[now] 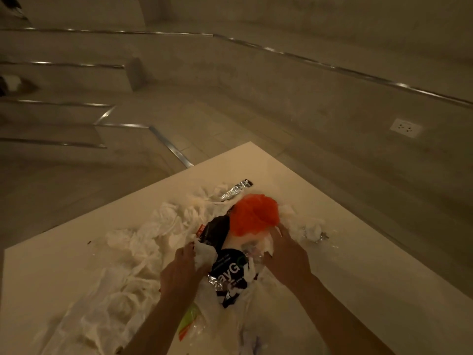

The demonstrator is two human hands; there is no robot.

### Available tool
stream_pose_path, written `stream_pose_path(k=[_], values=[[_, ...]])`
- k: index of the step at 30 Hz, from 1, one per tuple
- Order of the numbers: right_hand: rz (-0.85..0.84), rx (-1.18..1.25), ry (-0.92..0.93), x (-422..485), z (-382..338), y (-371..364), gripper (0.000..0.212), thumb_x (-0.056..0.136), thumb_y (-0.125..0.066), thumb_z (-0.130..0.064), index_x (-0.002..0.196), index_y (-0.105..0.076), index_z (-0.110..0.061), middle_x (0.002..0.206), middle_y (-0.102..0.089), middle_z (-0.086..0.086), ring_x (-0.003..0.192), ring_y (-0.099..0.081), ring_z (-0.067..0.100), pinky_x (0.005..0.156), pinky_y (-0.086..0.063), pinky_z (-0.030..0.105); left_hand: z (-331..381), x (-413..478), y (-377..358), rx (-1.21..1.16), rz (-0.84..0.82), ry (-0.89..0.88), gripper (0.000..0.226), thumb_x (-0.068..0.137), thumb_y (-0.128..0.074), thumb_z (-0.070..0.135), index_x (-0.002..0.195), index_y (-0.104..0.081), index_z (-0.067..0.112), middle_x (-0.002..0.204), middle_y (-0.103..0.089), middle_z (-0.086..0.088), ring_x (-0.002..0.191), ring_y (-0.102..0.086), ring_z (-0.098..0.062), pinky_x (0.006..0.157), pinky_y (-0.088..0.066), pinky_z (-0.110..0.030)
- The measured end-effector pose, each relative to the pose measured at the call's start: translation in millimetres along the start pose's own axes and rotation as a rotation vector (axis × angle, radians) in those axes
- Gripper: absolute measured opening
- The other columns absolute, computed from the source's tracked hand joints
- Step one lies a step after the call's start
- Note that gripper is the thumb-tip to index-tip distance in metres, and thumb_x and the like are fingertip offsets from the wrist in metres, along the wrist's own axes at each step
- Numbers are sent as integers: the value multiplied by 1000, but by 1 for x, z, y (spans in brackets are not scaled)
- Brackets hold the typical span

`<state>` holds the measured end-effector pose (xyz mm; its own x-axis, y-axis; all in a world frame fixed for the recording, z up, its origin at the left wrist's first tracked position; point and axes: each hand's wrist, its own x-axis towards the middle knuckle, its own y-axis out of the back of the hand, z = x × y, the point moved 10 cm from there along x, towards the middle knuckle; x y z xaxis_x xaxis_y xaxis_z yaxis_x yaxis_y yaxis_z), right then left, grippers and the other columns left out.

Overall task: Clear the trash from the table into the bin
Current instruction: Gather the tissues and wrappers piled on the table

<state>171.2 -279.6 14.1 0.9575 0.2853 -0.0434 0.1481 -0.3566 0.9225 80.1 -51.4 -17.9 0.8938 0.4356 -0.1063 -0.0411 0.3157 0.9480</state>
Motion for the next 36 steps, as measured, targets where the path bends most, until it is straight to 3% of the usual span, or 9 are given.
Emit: stream_pose_path(k=[2, 6, 9, 13, 17, 24, 28, 33, 36], values=[[-97, -36, -75, 0, 9, -18, 63, 91, -53, -34, 145, -20, -33, 159, -14, 0, 126, -51, 24, 98, -45, 39, 2, -2, 0, -9, 30, -28, 69, 84, -51, 57, 139, -28, 23, 129, -48, 5, 94, -64, -15, 66, -47, -24], [-59, -127, -74, -2, 10, -26, 42, 92, -52, -34, 131, -40, -25, 134, -42, 2, 108, -58, 18, 85, -49, 32, 14, -4, -4, 36, 73, -145, 63, 90, -48, 49, 143, -23, 25, 144, -35, 6, 89, -63, -9, 54, -43, -16], [-75, -151, -18, -2, 7, -32, 36, 93, -51, -32, 126, -43, -19, 124, -49, 1, 102, -59, 15, 79, -47, 25, 25, -5, -10, 86, 49, -227, 49, 94, -47, 38, 140, -30, 31, 143, -36, 7, 104, -58, -8, 67, -53, -19], [-103, -122, 10, -7, 6, -34, 33, 95, -49, -28, 125, -41, -18, 123, -51, 1, 102, -58, 15, 75, -44, 24, 32, -6, -5, 12, 69, -229, 31, 95, -45, 35, 125, -47, 30, 130, -49, 9, 100, -60, -10, 73, -53, -23], [-83, 56, 50, -14, -2, -22, 37, 95, -49, -27, 131, -42, -19, 126, -52, 2, 109, -56, 18, 86, -45, 27, 33, -6, 1, -75, 91, -194, 33, 95, -44, 35, 127, -43, 24, 125, -55, 4, 98, -61, -14, 74, -50, -26], [21, 162, 125, -26, -22, 22, 26, 93, -55, -28, 115, -49, -15, 110, -54, 2, 97, -56, 17, 71, -36, 18, 51, -11, 23, -91, 104, -205, 26, 96, -43, 35, 119, -44, 22, 117, -60, 2, 86, -63, -15, 67, -50, -26], [45, 160, 136, -28, -30, 44, 21, 92, -55, -25, 108, -49, -13, 106, -54, 5, 86, -47, 14, 67, -32, 20, 62, -16, 39, -95, 79, -210, 30, 97, -39, 34, 125, -41, 21, 121, -56, -1, 96, -62, -20, 75, -50, -30], [61, 174, 135, -41, -42, 71, 26, 90, -58, -20, 113, -50, -9, 110, -55, 10, 99, -55, 24, 81, -45, 31, 76, -28, 62, -85, 54, -233, 34, 98, -39, 31, 129, -40, 17, 125, -55, -7, 107, -58, -26, 83, -48, -36], [64, 196, 129, -58, -49, 80, 27, 89, -59, -16, 113, -51, -8, 111, -56, 12, 97, -55, 24, 77, -44, 29, 84, -46, 76, -111, 70, -258, 34, 98, -40, 30, 128, -43, 16, 123, -56, -10, 106, -59, -29, 84, -49, -39]])
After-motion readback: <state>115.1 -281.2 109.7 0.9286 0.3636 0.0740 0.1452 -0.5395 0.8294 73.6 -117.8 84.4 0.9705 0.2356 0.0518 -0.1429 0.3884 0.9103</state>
